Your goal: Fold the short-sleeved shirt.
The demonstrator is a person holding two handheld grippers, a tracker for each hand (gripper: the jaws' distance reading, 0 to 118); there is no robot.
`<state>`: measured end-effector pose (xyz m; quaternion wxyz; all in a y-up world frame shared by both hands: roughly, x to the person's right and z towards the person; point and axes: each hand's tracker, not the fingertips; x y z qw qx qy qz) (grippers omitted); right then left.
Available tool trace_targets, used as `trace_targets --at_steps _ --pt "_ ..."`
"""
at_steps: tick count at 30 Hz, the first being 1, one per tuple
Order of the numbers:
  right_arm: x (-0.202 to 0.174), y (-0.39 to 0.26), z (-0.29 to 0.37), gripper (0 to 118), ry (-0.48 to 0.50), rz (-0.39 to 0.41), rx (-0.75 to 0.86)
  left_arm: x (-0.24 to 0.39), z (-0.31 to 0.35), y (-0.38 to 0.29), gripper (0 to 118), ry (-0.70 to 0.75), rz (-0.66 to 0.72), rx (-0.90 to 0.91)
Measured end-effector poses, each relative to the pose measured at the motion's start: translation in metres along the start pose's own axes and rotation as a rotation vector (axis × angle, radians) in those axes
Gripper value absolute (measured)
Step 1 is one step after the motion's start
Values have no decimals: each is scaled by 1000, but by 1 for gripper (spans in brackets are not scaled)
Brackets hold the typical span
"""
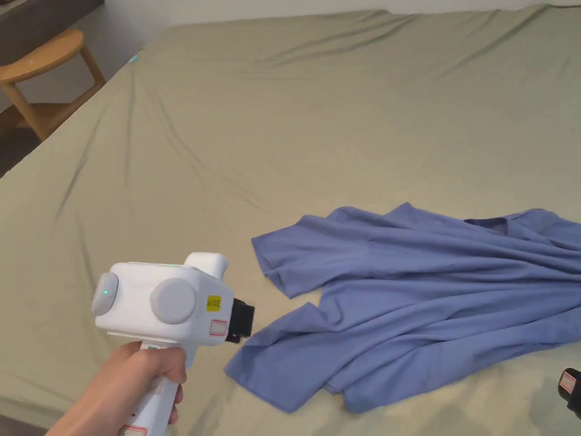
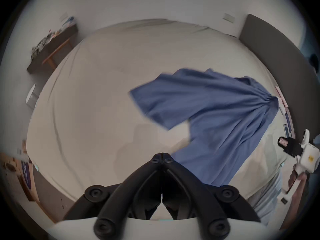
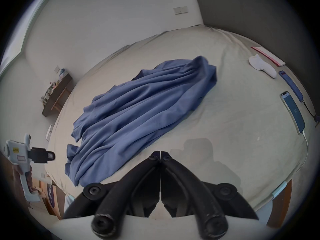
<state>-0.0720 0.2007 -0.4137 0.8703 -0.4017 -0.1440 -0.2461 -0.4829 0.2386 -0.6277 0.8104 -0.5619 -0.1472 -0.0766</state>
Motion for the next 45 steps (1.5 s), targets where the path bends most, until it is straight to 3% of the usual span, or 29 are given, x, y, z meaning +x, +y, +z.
trace_targets --at_steps 1,2,4,9,13,15,18,23,30,31,32,33,34,37,40,42,44,45 --pt "-5 -2 -1 0 10 6 -6 -8 -12 -8 100 5 -19 -41" --pt "-9 -4 -2 0 16 14 -14 -9 -22 -10 118 21 -41 -81" --pt "-16 -5 -7 0 9 45 -40 -7 -28 -17 111 18 -65 -48" --pt "-34 -2 -9 0 5 96 -54 2 -76 -15 109 13 -37 -66" --pt "-53 12 -12 0 0 158 -57 22 -69 -27 57 -18 -76 -44" --pt "-68 22 -16 0 1 199 -59 27 -61 -32 2 -21 -130 -10" --pt "-91 45 -32 0 15 251 -57 15 -53 -33 1 -66 -62 -7" --pt "-144 103 -89 0 50 432 -64 2 -47 -35 1 -182 46 -24" --pt "-228 182 -209 2 54 633 -182 -1 -52 -33 1 -189 52 -19" --pt "-235 189 -229 39 55 652 -202 -3 -55 -33 1 -200 55 -25" --pt "-243 194 -243 85 48 658 -224 -3 -58 -32 2 -203 57 -35" --pt "-250 196 -259 113 67 663 -271 -5 -62 -33 2 -203 64 -41" --pt "-258 199 -273 117 76 672 -300 -6 -64 -32 2 -206 63 -44" --pt "-274 202 -304 117 56 717 -332 -10 -67 -30 2 -221 74 -53" --pt "-289 194 -314 117 11 813 -332 -12 -68 -28 2 -229 82 -54" --pt "-291 194 -321 116 16 823 -343 -12 -68 -28 2 -234 81 -57" --pt "-291 194 -326 96 10 809 -360 -12 -68 -28 2 -232 77 -58" --pt "-289 195 -323 89 52 778 -378 -11 -68 -28 2 -231 78 -57"
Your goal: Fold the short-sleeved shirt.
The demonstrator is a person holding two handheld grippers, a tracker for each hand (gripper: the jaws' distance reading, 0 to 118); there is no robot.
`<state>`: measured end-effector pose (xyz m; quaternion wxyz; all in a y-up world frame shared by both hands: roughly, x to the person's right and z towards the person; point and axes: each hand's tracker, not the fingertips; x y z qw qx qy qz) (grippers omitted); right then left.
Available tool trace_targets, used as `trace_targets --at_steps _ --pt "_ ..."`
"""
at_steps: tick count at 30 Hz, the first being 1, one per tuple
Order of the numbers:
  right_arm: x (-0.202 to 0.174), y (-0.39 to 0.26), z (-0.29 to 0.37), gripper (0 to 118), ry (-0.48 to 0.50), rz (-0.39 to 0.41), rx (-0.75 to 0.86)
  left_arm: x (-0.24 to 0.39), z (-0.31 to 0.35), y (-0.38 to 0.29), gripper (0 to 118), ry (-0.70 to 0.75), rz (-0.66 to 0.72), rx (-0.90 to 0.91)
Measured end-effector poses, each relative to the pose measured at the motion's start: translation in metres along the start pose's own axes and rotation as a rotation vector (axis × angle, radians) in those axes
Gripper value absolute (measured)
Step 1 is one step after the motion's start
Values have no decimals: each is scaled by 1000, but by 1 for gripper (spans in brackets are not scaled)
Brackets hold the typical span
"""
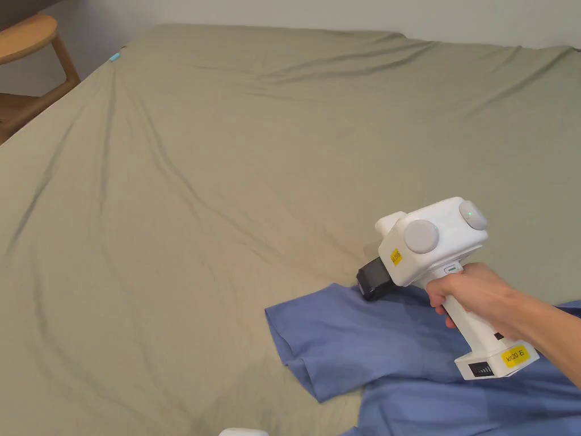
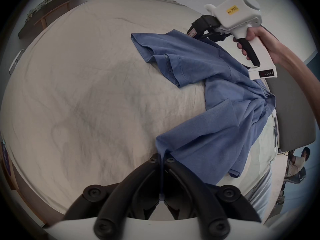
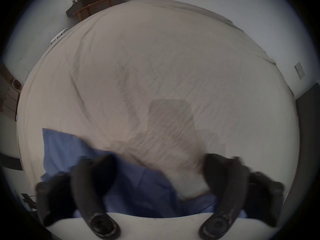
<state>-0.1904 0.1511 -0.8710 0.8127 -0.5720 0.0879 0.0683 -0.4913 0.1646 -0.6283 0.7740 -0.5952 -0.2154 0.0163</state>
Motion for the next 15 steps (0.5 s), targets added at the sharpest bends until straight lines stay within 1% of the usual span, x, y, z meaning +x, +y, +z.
trace_targets --at_steps 1,2,3,4,5,6,7,8,11,15 --pt "0 -1 6 58 5 -12 10 1 0 0 2 0 0 -1" --pt "-2 -4 17 5 -7 -7 20 1 1 0 2 1 0 -1" --pt "-1 -5 24 2 -5 7 39 2 1 0 2 3 0 1" --pt "0 -10 29 1 -48 33 72 3 1 0 2 7 0 -1" --pt "0 -12 33 1 -71 25 63 4 1 0 2 11 1 -1" --pt "-4 -13 36 1 -47 18 43 5 1 0 2 16 4 0" --pt "-4 -19 44 1 -52 21 49 6 2 -1 2 21 9 3" --pt "-3 -23 54 1 -89 22 81 7 5 -1 2 24 11 7" --pt "8 -35 103 1 -102 -47 169 10 17 6 2 38 16 39" --pt "43 -57 196 1 -211 -94 291 23 55 37 2 95 -43 151"
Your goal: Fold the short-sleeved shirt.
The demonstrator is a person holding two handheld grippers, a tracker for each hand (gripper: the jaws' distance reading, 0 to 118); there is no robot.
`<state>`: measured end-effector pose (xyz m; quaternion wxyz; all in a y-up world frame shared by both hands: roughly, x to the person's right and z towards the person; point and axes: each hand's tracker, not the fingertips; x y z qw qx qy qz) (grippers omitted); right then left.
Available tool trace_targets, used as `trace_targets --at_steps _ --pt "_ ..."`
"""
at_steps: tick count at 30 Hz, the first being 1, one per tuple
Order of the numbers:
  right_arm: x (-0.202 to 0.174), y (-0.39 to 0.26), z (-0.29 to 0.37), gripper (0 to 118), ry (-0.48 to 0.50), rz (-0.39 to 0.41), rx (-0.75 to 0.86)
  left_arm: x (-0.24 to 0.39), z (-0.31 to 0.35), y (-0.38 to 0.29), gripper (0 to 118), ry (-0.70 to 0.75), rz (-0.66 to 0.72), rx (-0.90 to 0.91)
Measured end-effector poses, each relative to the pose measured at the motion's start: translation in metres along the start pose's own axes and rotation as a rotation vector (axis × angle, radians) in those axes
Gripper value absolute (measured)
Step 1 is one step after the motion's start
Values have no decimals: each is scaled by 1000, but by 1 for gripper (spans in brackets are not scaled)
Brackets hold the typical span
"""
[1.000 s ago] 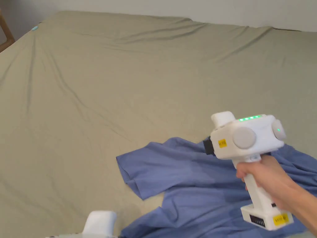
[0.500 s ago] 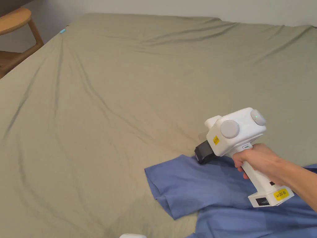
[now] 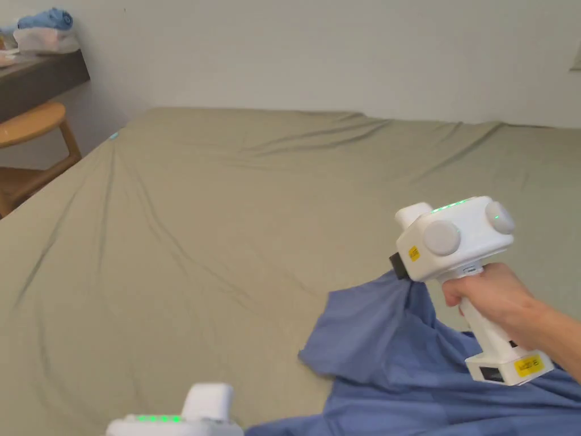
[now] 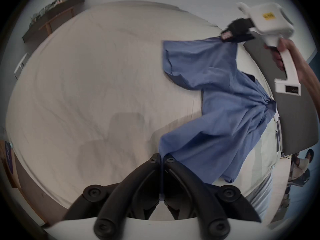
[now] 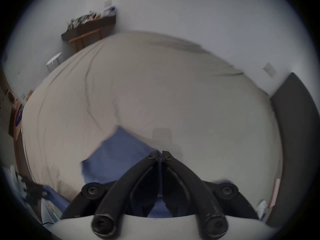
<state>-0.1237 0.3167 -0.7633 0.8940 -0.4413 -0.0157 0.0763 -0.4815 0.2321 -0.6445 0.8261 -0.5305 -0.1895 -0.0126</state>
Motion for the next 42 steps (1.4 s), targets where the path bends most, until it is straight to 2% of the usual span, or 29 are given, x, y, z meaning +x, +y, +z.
trace_targets --at_steps 2,5,7,11,15,19,26,37,42 --pt "36 -2 52 1 -58 -32 81 4 24 26 2 -21 -19 54" --pt "93 -8 136 1 -125 -143 177 11 64 66 2 -15 -50 140" --pt "128 -17 195 1 -199 -177 247 20 93 97 2 11 -72 196" --pt "178 -42 287 1 -318 -266 356 39 148 145 2 86 -94 327" --pt "216 -61 358 1 -387 -351 457 60 208 188 2 119 -94 428" --pt "229 -69 410 1 -392 -422 547 74 263 220 2 113 -90 501" --pt "229 -58 439 1 -422 -406 595 87 320 254 2 137 -62 580" --pt "224 -26 447 1 -449 -401 630 101 337 295 2 213 -66 625" --pt "250 12 433 1 -478 -382 628 107 333 318 2 221 -68 659"
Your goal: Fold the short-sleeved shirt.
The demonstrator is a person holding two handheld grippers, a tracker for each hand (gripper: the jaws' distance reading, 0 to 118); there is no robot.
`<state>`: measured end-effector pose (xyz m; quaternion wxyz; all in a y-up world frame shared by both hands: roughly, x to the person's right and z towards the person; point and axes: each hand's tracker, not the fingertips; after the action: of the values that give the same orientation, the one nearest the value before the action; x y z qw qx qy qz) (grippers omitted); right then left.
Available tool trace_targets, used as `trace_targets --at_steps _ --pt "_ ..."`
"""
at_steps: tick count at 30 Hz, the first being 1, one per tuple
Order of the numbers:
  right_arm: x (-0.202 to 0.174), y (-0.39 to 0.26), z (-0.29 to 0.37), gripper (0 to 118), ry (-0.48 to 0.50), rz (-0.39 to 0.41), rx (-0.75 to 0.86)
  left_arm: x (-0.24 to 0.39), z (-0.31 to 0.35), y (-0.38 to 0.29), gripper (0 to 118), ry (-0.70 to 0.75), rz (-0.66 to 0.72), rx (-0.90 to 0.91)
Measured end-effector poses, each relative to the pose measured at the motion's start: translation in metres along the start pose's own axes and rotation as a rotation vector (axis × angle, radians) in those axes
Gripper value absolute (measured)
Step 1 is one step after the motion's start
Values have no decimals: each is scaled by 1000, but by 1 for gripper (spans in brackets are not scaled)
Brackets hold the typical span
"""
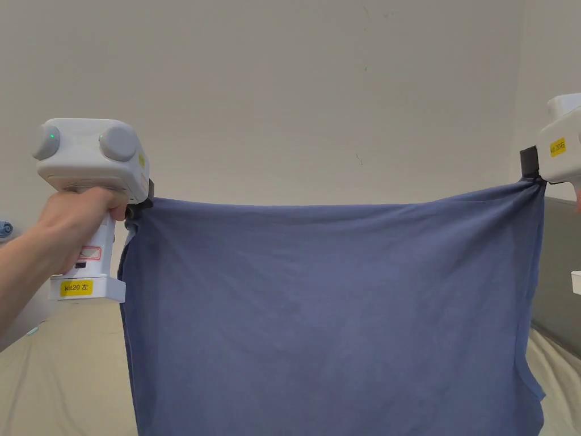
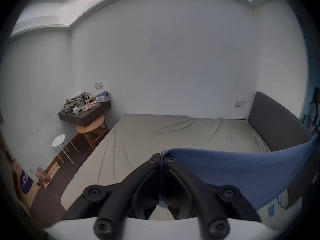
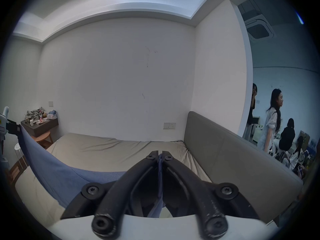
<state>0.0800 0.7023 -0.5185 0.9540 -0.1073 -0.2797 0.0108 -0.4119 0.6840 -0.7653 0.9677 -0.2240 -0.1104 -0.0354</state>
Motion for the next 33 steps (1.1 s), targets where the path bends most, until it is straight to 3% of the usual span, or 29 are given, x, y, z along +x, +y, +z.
trace_targets --at_steps 6,20,26,33 --pt "-6 27 -42 1 -19 -30 15 11 -31 26 2 19 16 58" --pt "-24 69 -129 1 -72 43 76 39 -105 76 2 76 39 168" --pt "-36 45 -142 1 -66 48 58 42 -137 54 2 92 41 147" --pt "-46 -58 -177 1 -10 30 -100 41 -192 -37 2 81 42 -13"
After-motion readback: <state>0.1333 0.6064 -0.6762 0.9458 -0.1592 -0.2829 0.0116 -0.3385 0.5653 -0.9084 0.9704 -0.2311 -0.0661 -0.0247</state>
